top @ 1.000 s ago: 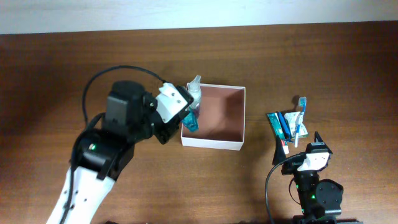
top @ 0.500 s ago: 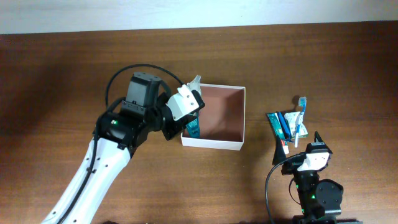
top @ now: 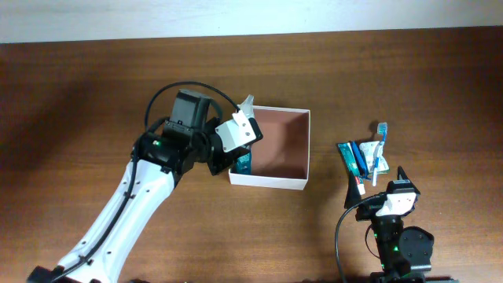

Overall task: Pack container
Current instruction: 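Carry the Listerine bottle right and lower it into the box, then open the left gripper and withdraw it left of the box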

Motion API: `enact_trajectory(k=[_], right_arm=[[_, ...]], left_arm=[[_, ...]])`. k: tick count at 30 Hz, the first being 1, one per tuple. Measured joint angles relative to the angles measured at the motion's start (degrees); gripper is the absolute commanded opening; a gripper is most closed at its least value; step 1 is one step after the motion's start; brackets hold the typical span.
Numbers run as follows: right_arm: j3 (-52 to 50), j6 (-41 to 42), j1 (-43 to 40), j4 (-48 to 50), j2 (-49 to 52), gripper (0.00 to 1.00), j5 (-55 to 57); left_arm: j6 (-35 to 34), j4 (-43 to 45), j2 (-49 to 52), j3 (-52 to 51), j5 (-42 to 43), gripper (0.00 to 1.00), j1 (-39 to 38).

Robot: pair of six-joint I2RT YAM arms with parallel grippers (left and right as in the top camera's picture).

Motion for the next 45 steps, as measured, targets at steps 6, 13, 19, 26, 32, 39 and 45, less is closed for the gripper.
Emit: enact_trajectory(k=[6,13,19,26,32,39,45], right_arm=[[0.0,0.0,0.0,0.0,0.0,0.98,0.0],[0.0,0.0,0.0,0.0,0.0,0.98,0.0],[0.0,0.0,0.0,0.0,0.0,0.98,0.0],[0.0,0.0,0.0,0.0,0.0,0.98,0.0],[0.0,0.0,0.0,0.0,0.0,0.98,0.0],[0.0,0.0,0.0,0.0,0.0,0.98,0.0],[0.0,0.0,0.0,0.0,0.0,0.98,0.0]], left_arm=[[1.6,0.0,2.4,0.0,0.0,0.29,0.0],[2.7,0.2,3.7,0.0,0.2,0.37,0.0],[3.3,0.7,3.7,0.0,0.4,0.47,0.0],[3.8,0.7,3.7,0.0,0.6,0.76,0.0],[3.9,1.1,3.7,0.0,0.7,0.78,0.0],[1.5,5.3,3.7,0.0,0.9,0.78,0.0],[-2.6,5.7,3.6,1.6,0.9,0.78,0.0]])
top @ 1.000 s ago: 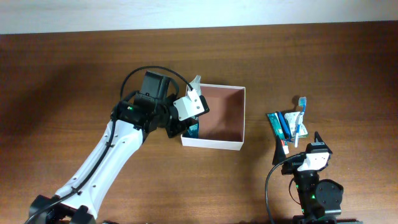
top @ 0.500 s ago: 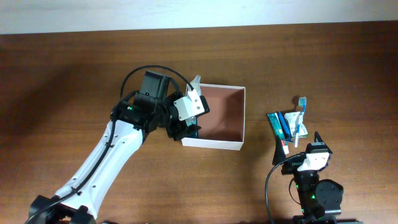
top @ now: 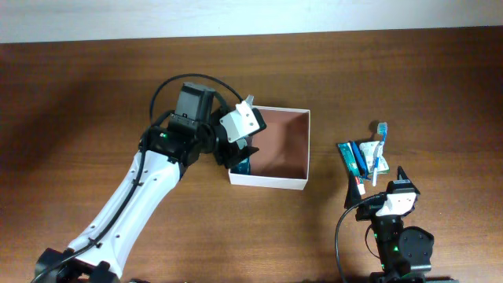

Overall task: Pack container
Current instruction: 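Open the left gripper and withdraw it left of the box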

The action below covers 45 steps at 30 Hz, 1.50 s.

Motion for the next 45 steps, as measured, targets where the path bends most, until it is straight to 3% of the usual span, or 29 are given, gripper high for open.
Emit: enact_trajectory(k=[6,10,16,21,24,33,39,45], right_arm=[[0.0,0.0,0.0,0.0,0.0,0.98,0.0],[0.0,0.0,0.0,0.0,0.0,0.98,0.0],[0.0,0.0,0.0,0.0,0.0,0.98,0.0],[0.0,0.0,0.0,0.0,0.0,0.98,0.0],[0.0,0.0,0.0,0.0,0.0,0.98,0.0],[0.0,0.0,0.0,0.0,0.0,0.98,0.0],[0.0,0.0,0.0,0.0,0.0,0.98,0.0],[0.0,0.0,0.0,0.0,0.0,0.98,0.0]], left_arm=[[-4.4,1.0,-2.6,1.0,-0.8,0.77,0.0],[-11.0,1.9,-5.7,1.3,-5.4,0.69,0.9],[-27.8,-2.2,-9.7,1.5,-20.4,0.36,5.5],[-35.0,-9.4,-9.7,1.7,-26.4,0.17,8.7],[-38.4,-13.2,-8.4,1.7,-27.8,0.01,8.9],[-54.2,-18.3,3.7,1.8,-27.5,0.01,8.9],[-57.2,-19.8,8.8,1.8,-18.6,0.01,8.9],[-58.2,-19.9,10.6,1.8,-15.0,0.00,8.0]])
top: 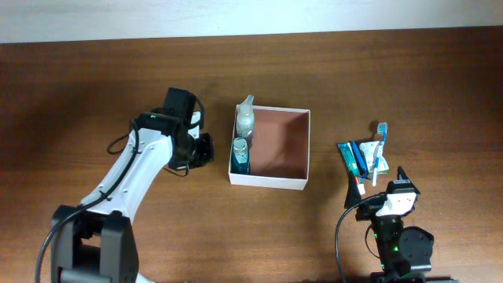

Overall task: Pack container
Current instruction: 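Open the left gripper and withdraw it left of the box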

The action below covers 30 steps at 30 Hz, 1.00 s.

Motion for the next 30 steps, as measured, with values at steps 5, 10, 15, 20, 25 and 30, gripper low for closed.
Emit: enact_trajectory(k=[5,10,15,20,25,30], right_arm=[[0.0,0.0,0.0,0.0,0.0,0.98,0.0],[0.0,-0.1,0.0,0.0,0.0,0.98,0.0],[0.0,0.0,0.0,0.0,0.0,0.98,0.0],[0.0,0.0,0.0,0.0,0.0,0.98,0.0],[0.0,0.0,0.0,0.0,0.0,0.98,0.0],[0.0,0.0,0.0,0.0,0.0,0.98,0.0]], left_arm=[[-0.1,0.0,0.6,0.0,1.3,0.01,-2.4],[-0.2,0.3,0.7,0.0,3.7,0.01,-4.5],[-0.2,0.4,0.7,0.0,5.0,0.01,-5.9],[-0.3,0.4,0.7,0.0,6.8,0.00,-5.9],[-0.3,0.4,0.7,0.0,8.7,0.01,-5.8],[-0.3,0.4,0.7,0.0,10.9,0.00,-5.8]])
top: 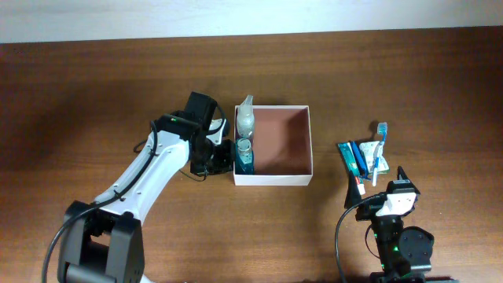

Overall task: Pack container
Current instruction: 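Open the left gripper and withdraw it left of the box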

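Observation:
The white box (308, 145) with a brown floor stands at mid table. Along its left wall lie a clear bottle (245, 118) and, in front of it, a blue bottle (245, 154). My left gripper (222, 151) sits low on the table right against the outside of the box's left wall; its jaws are dark from above and I cannot tell their state. A toothbrush (380, 141) and a green and blue packet (355, 157) lie to the right of the box. My right gripper (377, 179) rests open just in front of them, holding nothing.
Brown wooden table (94, 94) with a pale wall strip along the far edge. The left arm's white link (145, 181) slants from the front left toward the box. The right arm's base (397, 240) stands at the front right edge.
My left gripper has moved right, from a hand's width left of the box to its left wall. The box now sits slightly further right and squarer to the table. The right arm is unchanged.
At first my left gripper was at the box's left end, over the blue bottle. Then it stood open there above the bottles. Then it was withdrawn to the left of the box, with both bottles lying inside. Now it is against the box's wall and the box has shifted.

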Motion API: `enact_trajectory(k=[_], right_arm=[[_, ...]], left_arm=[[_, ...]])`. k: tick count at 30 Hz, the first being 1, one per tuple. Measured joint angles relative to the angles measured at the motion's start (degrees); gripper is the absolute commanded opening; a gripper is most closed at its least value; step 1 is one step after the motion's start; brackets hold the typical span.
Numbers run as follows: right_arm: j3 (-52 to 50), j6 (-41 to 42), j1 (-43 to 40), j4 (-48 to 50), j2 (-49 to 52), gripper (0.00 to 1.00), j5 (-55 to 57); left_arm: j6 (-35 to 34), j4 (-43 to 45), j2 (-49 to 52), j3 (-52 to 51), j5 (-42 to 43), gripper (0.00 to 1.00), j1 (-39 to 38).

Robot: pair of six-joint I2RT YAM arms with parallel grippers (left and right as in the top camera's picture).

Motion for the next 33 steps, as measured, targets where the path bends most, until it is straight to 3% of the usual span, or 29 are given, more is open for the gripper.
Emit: enact_trajectory(k=[10,12,16,17,18,24,33], right_arm=[[0.0,0.0,0.0,0.0,0.0,0.98,0.0],[0.0,0.0,0.0,0.0,0.0,0.98,0.0],[0.0,0.0,0.0,0.0,0.0,0.98,0.0],[0.0,0.0,0.0,0.0,0.0,0.98,0.0],[0.0,0.0,0.0,0.0,0.0,0.98,0.0],[0.0,0.0,0.0,0.0,0.0,0.98,0.0],[0.0,0.0,0.0,0.0,0.0,0.98,0.0]], left_arm=[[-0.2,0.0,0.0,0.0,-1.9,0.01,2.4],[-0.2,0.0,0.0,0.0,-3.3,0.08,4.9],[-0.7,0.0,0.0,0.0,-6.5,0.43,10.8],[-0.7,0.0,0.0,0.0,-7.0,0.61,12.2],[-0.7,0.0,0.0,0.0,-7.4,0.99,13.4],[-0.8,0.0,0.0,0.0,-8.7,0.99,17.7],[-0.8,0.0,0.0,0.0,-8.9,0.99,18.2]])
